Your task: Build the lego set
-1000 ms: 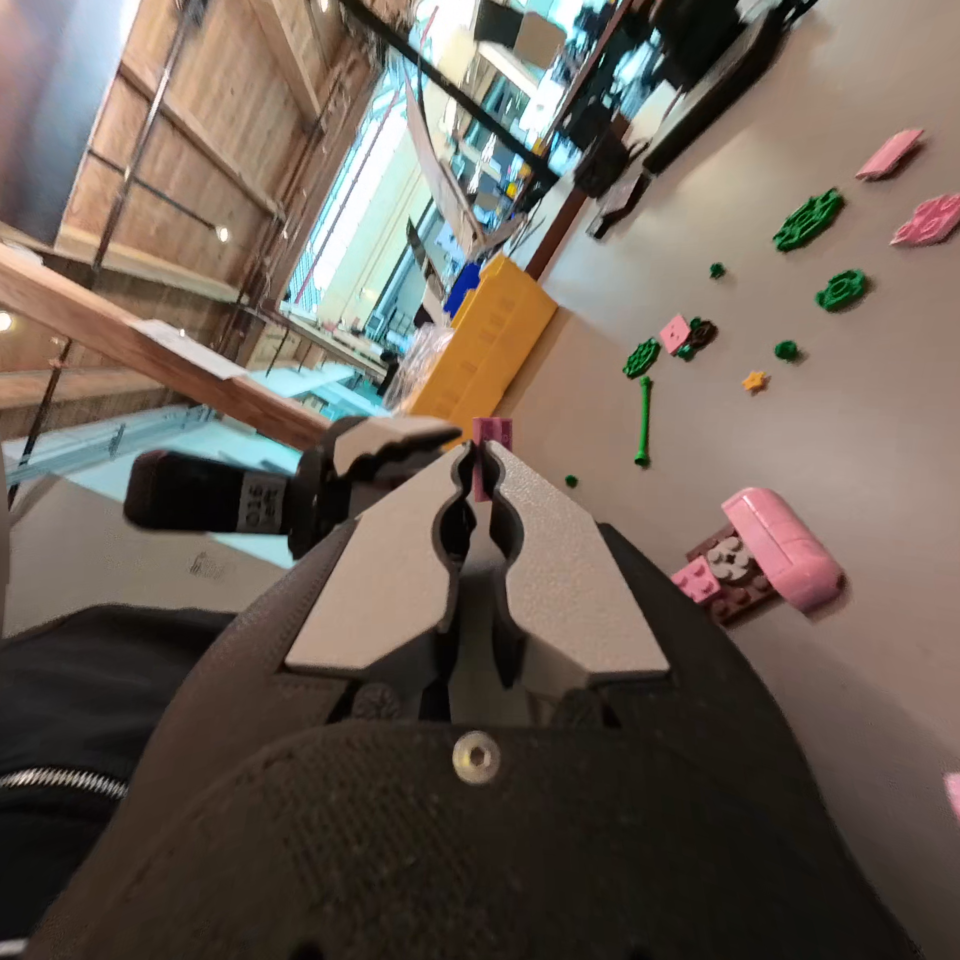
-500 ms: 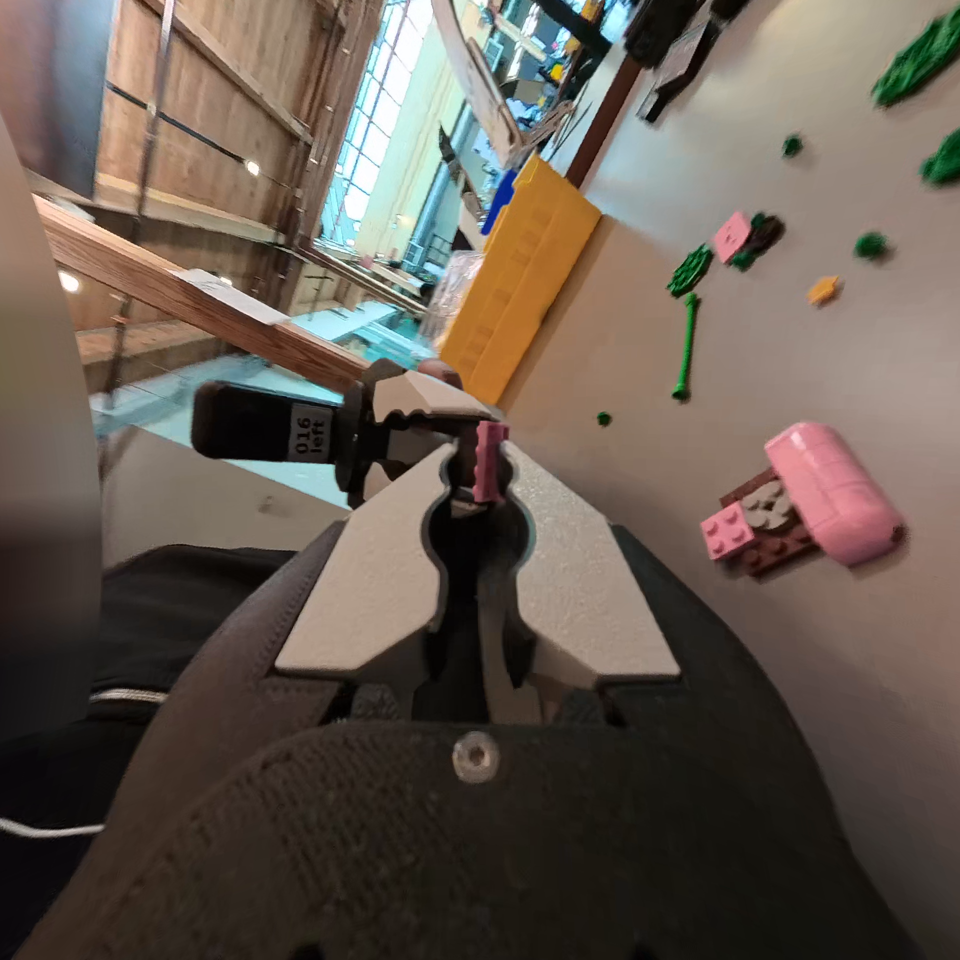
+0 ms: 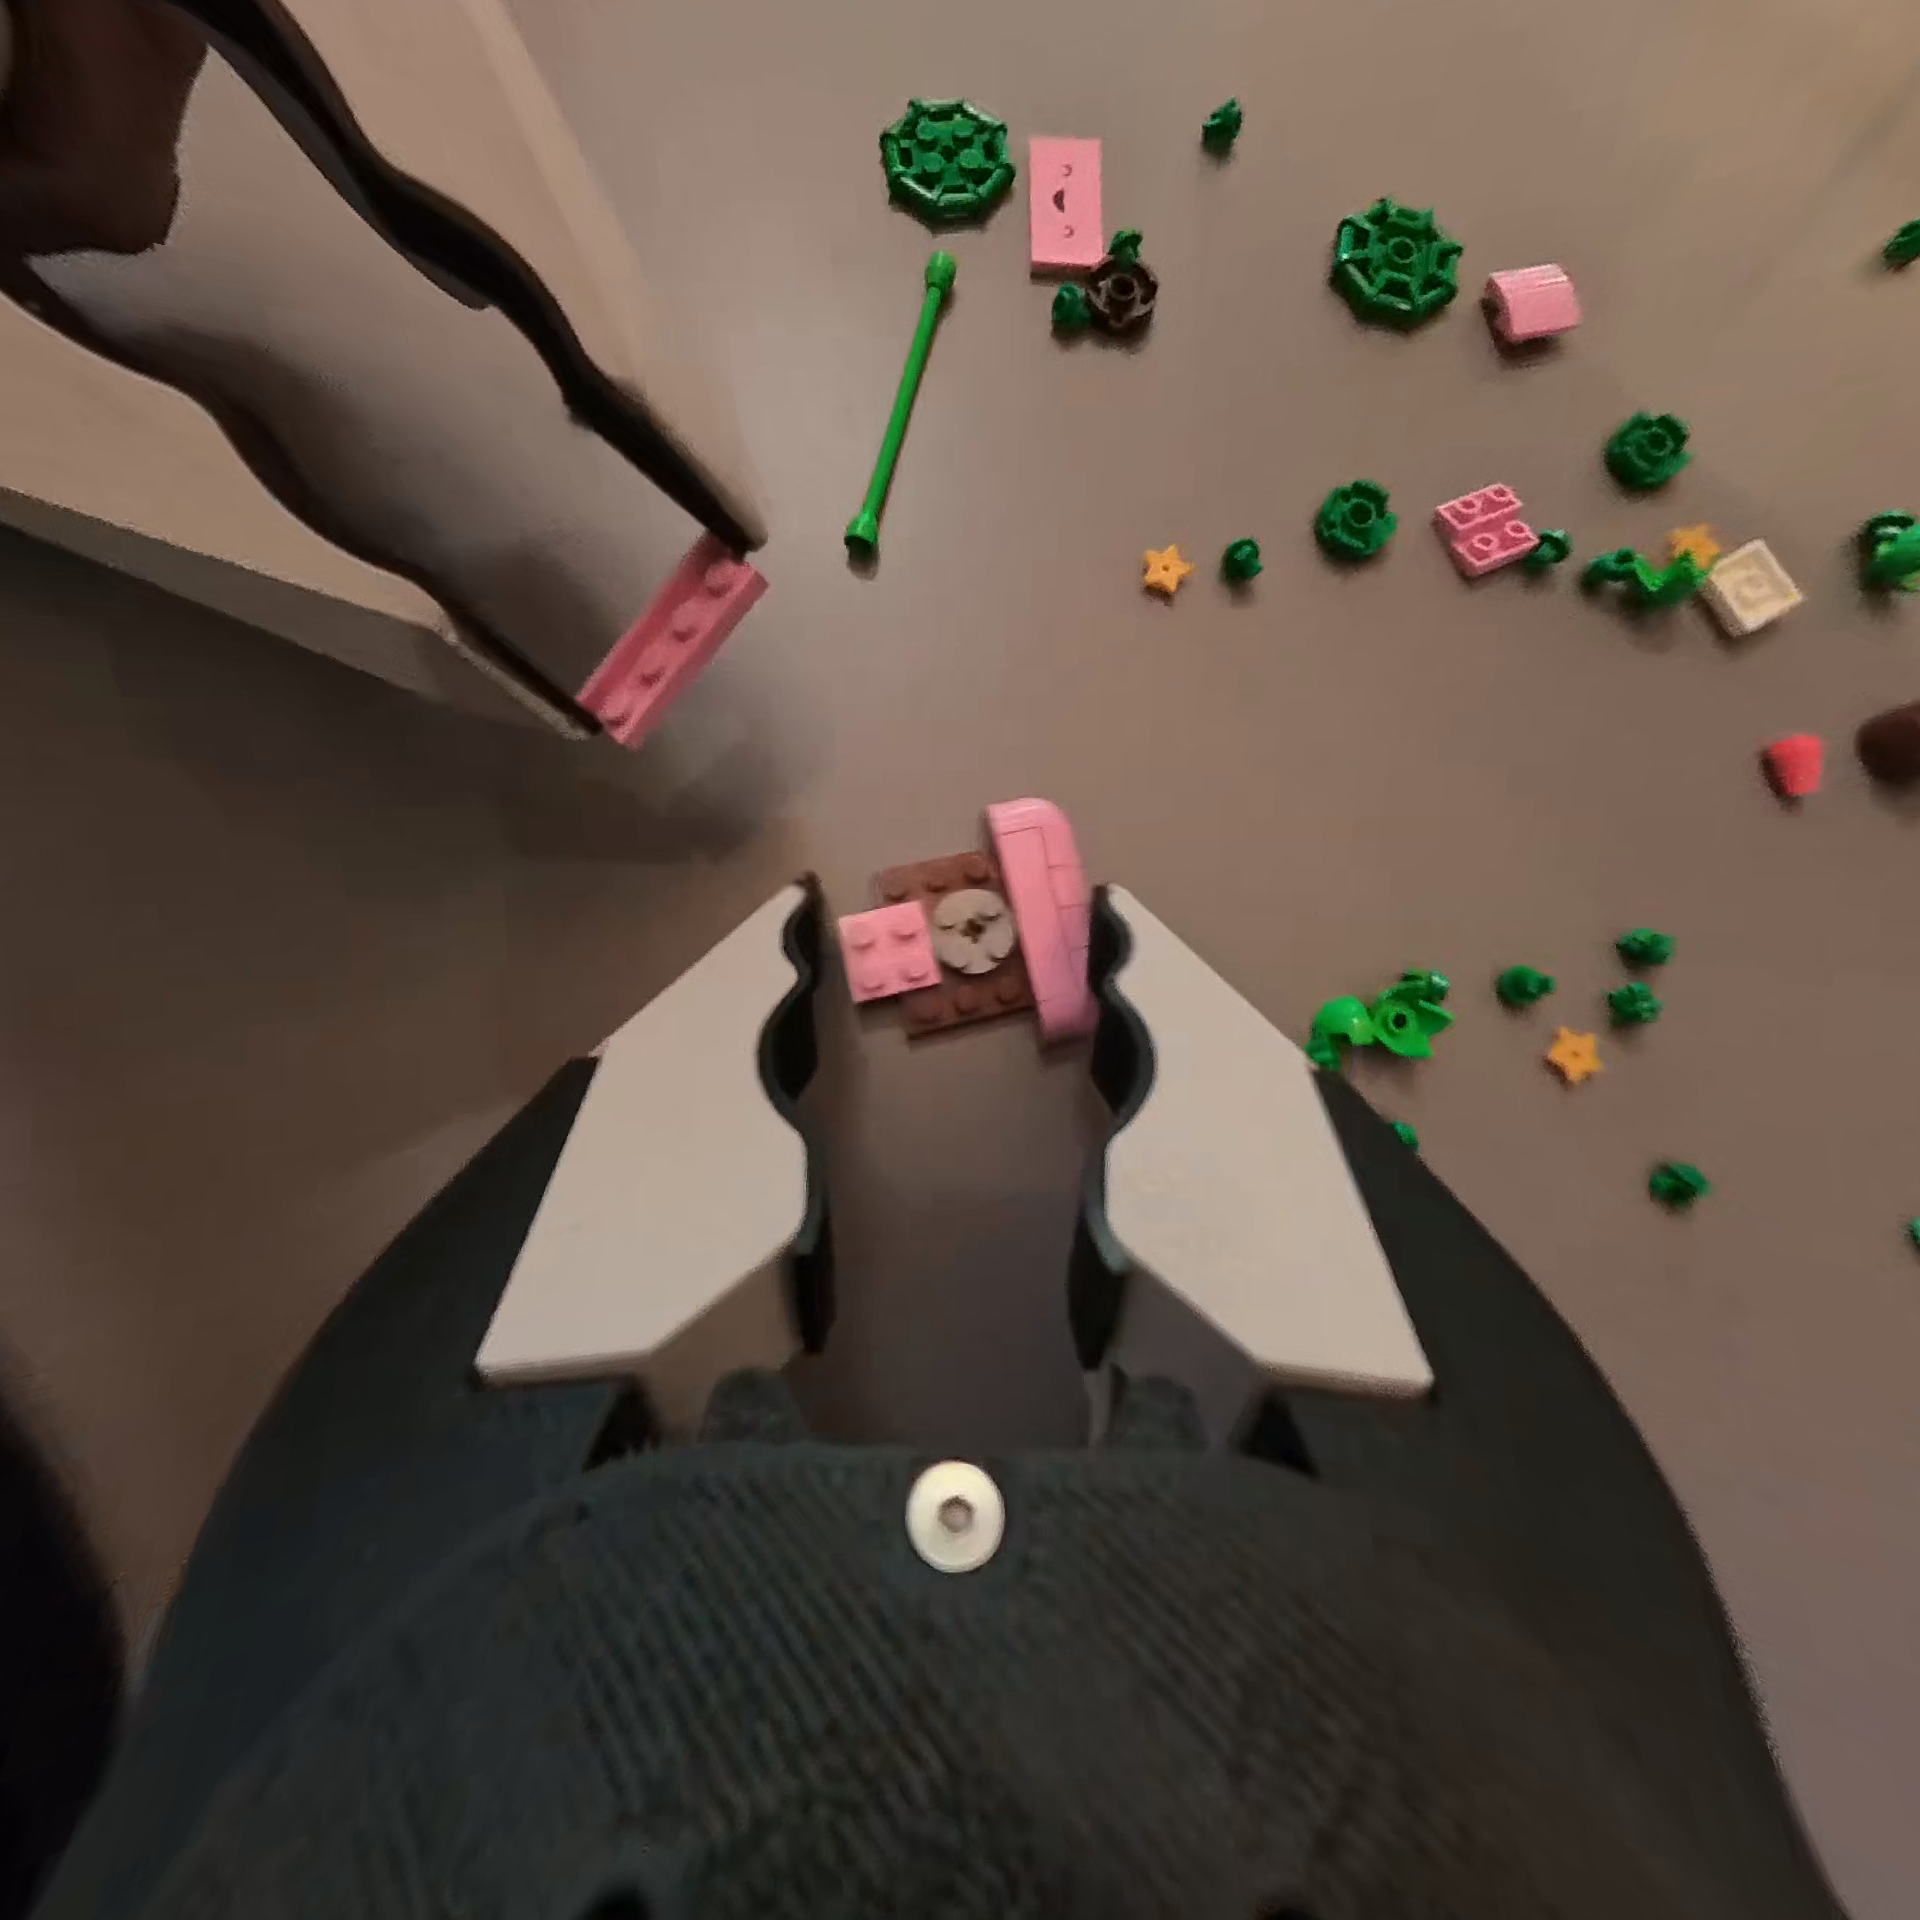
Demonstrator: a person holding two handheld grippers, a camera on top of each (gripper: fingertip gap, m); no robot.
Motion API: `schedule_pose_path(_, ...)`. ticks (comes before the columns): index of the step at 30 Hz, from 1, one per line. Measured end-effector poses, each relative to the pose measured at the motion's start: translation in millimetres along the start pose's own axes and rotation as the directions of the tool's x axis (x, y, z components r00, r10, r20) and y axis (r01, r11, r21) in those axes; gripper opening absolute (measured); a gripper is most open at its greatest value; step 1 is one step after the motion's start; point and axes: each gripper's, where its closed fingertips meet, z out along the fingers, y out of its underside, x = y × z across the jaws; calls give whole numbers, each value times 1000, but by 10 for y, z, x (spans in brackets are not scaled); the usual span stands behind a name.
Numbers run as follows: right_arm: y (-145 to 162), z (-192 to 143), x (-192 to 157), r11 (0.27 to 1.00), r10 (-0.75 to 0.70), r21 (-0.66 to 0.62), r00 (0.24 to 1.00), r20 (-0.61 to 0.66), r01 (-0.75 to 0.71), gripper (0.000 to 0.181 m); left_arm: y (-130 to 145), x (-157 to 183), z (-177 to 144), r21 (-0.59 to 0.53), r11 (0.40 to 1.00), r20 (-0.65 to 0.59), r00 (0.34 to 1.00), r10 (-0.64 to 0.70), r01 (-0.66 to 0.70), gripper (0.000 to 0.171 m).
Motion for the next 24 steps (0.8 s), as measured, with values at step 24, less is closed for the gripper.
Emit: schedule_pose_path(24, -62, -121, -234, 947, -313, 145, 925, 216, 287, 53, 96, 202, 299, -225, 974, -212, 977, -12, -37, 33)
